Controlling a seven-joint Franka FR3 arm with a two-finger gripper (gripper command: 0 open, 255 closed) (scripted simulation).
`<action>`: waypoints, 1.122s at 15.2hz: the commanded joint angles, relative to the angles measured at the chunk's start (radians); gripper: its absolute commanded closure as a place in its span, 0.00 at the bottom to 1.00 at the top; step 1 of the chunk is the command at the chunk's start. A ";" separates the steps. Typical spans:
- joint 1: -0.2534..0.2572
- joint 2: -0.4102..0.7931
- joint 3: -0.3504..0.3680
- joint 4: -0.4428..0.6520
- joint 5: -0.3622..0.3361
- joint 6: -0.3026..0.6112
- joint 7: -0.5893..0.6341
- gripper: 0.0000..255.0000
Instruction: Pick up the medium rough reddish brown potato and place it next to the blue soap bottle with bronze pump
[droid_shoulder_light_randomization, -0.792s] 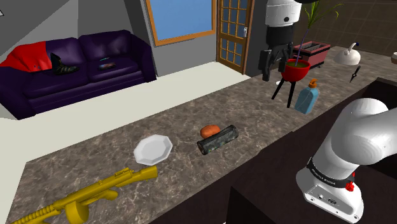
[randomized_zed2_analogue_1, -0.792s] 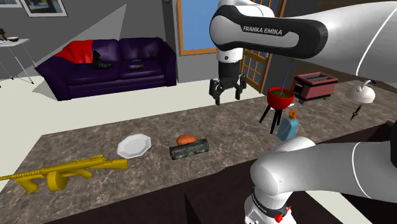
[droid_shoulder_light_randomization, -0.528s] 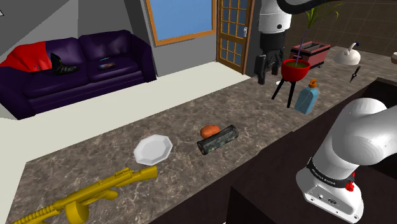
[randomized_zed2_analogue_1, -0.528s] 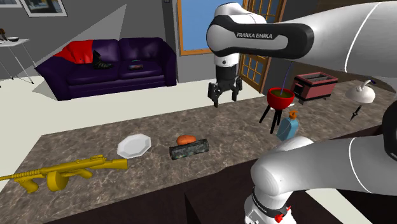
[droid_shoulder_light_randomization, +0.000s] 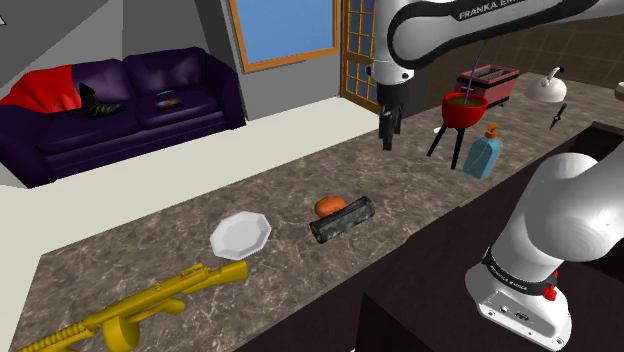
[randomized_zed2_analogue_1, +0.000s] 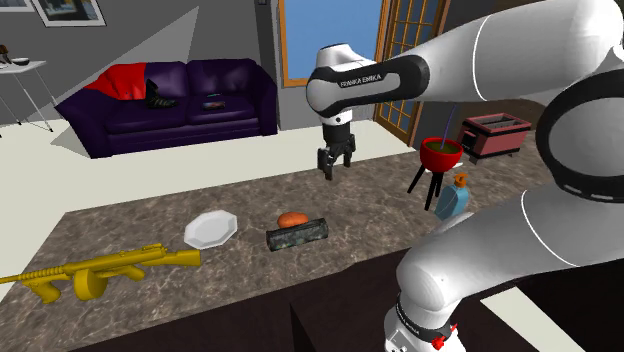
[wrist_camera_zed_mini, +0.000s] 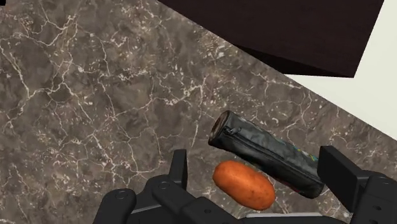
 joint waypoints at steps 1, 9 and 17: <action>0.021 0.076 -0.013 0.011 -0.008 0.065 -0.079 0.00; 0.091 0.361 -0.029 0.079 -0.015 0.279 -0.365 0.00; 0.139 0.635 0.009 0.187 -0.014 0.446 -0.621 0.00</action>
